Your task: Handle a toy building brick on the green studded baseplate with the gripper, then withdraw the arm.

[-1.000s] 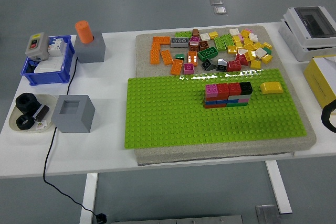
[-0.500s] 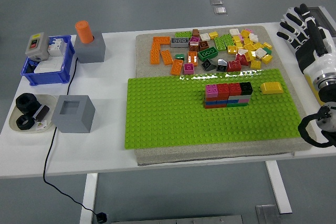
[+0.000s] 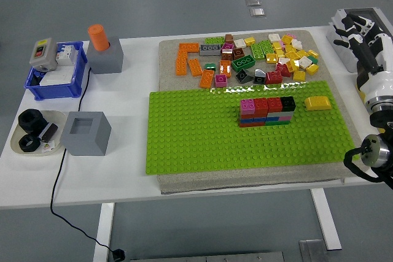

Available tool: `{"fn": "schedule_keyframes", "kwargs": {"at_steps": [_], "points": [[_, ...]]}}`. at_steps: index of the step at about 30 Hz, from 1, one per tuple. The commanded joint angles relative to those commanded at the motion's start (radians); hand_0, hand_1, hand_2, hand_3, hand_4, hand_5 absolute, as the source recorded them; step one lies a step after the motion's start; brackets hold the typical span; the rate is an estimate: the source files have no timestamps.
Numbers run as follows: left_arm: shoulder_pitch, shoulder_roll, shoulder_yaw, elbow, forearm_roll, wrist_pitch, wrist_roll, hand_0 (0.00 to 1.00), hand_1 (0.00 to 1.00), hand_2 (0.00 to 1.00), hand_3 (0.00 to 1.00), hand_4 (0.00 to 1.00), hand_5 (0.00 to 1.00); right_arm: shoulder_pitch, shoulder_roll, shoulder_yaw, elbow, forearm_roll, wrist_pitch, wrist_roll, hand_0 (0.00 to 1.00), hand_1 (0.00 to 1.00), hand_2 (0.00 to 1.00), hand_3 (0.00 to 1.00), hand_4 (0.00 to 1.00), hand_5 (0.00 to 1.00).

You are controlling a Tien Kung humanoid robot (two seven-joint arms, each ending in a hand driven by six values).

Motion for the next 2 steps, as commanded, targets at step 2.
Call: {"fn": "schedule_keyframes", "kwargs": {"at_steps": [2], "points": [[0.004,-0.001,0.002,0.000,-0.003,0.001,0.000,0.741,0.687,0.650,0.736,0.748,0.541,-0.015,-0.001,0.014,0.006,0.004,0.002,0.005,0.536,0.607,0.658,0.585,0.732,0.466]]}}
